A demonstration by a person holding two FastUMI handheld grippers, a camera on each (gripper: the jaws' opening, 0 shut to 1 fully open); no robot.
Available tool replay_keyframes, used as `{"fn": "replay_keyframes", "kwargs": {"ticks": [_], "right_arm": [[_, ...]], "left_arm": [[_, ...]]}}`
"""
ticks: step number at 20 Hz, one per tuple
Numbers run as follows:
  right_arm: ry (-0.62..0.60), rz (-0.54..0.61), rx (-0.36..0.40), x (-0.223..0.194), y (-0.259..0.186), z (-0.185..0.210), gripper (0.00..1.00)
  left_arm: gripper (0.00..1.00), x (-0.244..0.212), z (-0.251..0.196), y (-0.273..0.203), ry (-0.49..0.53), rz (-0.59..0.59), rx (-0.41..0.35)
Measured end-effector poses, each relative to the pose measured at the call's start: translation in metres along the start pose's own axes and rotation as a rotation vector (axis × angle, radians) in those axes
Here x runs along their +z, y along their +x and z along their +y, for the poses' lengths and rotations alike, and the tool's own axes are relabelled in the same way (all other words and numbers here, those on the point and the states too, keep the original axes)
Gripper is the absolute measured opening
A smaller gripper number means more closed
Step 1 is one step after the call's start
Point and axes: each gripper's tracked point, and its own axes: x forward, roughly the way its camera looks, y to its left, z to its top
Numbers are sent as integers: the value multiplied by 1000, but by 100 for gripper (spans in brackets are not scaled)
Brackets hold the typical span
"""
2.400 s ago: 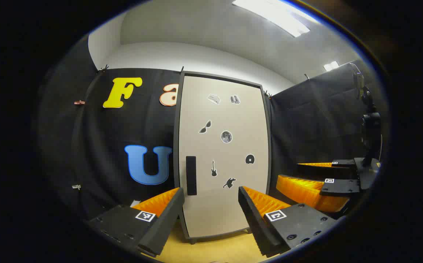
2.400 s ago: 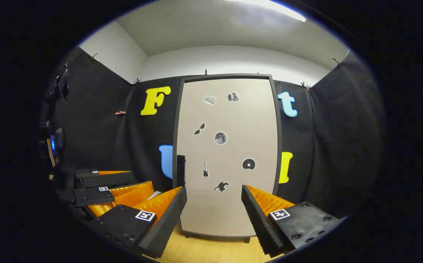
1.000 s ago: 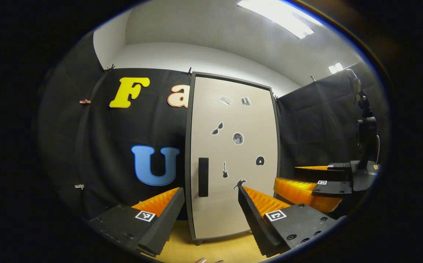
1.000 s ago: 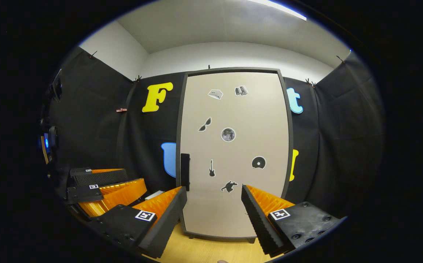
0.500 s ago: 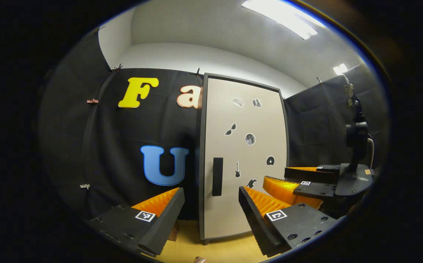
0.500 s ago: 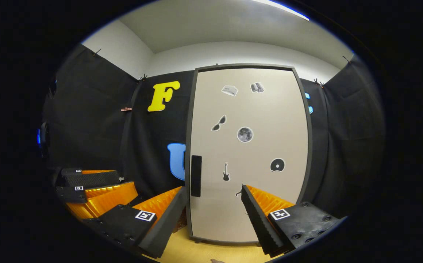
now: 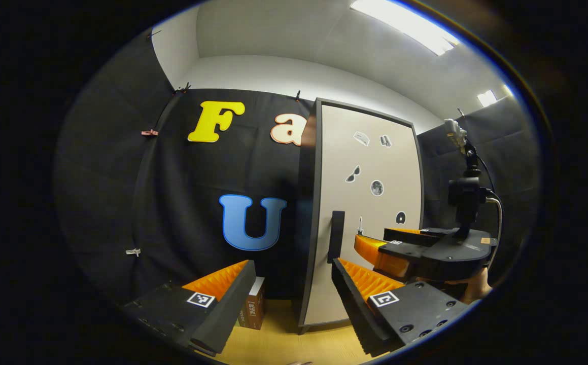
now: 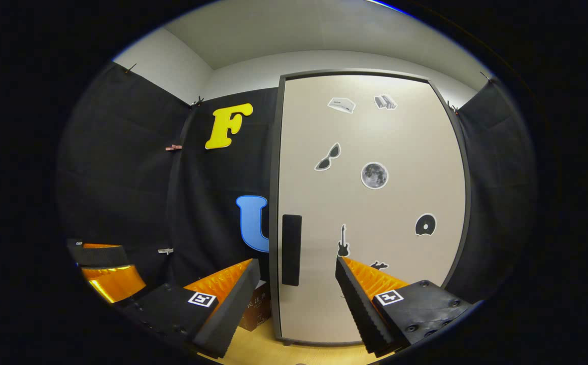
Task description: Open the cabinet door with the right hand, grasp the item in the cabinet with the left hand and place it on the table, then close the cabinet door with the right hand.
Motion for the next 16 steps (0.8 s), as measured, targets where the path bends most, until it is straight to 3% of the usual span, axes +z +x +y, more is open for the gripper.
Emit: {"fn": "replay_keyframes", "kwargs": {"ticks": [8, 16], "right_arm": [[-13, 0, -77, -18, 55, 5, 96], [-36, -33, -160, -22, 86, 3, 85]], "left_arm": [[95, -8, 30, -15, -3, 12, 42], [95, -14, 39, -24, -15, 32, 29]]}}
